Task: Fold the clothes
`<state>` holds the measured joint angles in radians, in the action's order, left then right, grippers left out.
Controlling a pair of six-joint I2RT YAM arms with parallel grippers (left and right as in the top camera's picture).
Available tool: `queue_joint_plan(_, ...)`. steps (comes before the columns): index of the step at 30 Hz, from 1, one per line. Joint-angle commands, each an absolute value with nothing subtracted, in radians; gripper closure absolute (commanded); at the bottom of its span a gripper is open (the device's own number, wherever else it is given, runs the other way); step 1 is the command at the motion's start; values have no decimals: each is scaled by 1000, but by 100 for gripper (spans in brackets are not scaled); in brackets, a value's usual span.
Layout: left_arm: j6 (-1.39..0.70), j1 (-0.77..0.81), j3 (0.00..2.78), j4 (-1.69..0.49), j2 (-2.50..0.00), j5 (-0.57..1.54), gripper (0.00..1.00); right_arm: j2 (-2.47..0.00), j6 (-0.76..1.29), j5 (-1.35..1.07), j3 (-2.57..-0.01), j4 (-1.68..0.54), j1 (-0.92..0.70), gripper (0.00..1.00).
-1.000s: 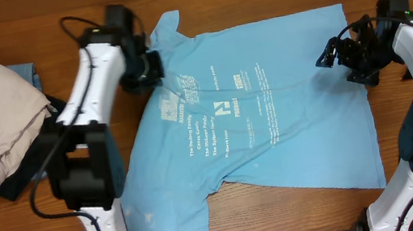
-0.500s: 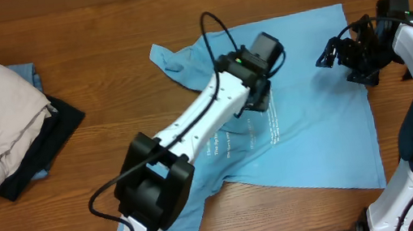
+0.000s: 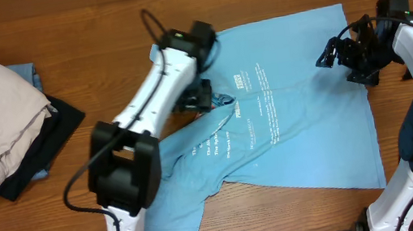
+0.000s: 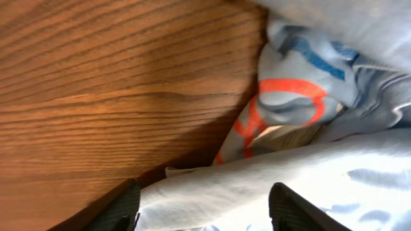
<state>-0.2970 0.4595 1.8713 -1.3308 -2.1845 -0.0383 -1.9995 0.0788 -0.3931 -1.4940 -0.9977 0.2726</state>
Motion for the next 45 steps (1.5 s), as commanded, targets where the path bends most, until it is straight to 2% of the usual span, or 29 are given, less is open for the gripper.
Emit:
queue_joint_plan(1, -143, 384, 1820, -1342, -2198, 177, 31, -1975, 82, -402, -1512, -996, 270, 0)
queue_joint_plan(5, -48, 329, 1746, -1338, -2198, 344, 31, -1975, 82, -402, -1512, -996, 270, 0)
queue_joint_plan(10, 4, 324, 1610, -1287, -2198, 359, 23, -1975, 81, -402, -1512, -996, 270, 0)
queue_joint_plan(12, 4, 324, 1562, -1247, -2198, 359, 26, -1975, 82, -402, -1512, -996, 270, 0)
queue_joint_plan(13, 4, 324, 1553, -1239, -2198, 359, 31, -1975, 82, -402, -1512, -996, 270, 0)
queue_joint_plan(15, 4, 324, 1554, -1240, -2197, 359, 60, -1975, 82, -402, -1512, -996, 270, 0)
queue_joint_plan(16, 4, 324, 1558, -1244, -2197, 359, 90, -1975, 81, -402, -1512, -996, 270, 0)
queue_joint_plan(17, -2, 324, 1564, -1254, -2197, 359, 96, -1975, 82, -402, -1512, -996, 270, 0)
queue_joint_plan(22, -68, 340, 1627, -1333, -2197, 359, 96, -1975, 81, -402, -1512, -996, 270, 0)
queue_joint_plan(26, -165, 401, 1677, -1365, -2197, 355, 96, -1975, 82, -402, -1512, -996, 270, 0)
queue_joint_plan(30, -254, 492, 1677, -1351, -2197, 323, 91, -1975, 81, -402, -1512, -996, 270, 0)
queue_joint_plan(32, -279, 548, 1674, -1319, -2197, 310, 85, -1975, 82, -402, -1512, -996, 270, 0)
queue_joint_plan(36, -320, 669, 1671, -1243, -2197, 299, 55, -1975, 81, -402, -1512, -996, 270, 0)
queue_joint_plan(38, -329, 717, 1671, -1211, -2197, 295, 43, -1975, 81, -402, -1512, -996, 270, 0)
queue_joint_plan(39, -329, 733, 1671, -1199, -2197, 291, 40, -1975, 81, -402, -1512, -996, 270, 0)
queue_joint_plan(40, -329, 745, 1671, -1195, -2197, 284, 40, -1975, 81, -402, -1512, -996, 270, 0)
queue_joint_plan(42, -329, 756, 1687, -1195, -2197, 278, 51, -1975, 82, -402, -1512, -996, 270, 0)
queue_joint_plan(45, -329, 743, 1778, -1227, -2197, 277, 59, -1975, 82, -402, -1512, -996, 270, 0)
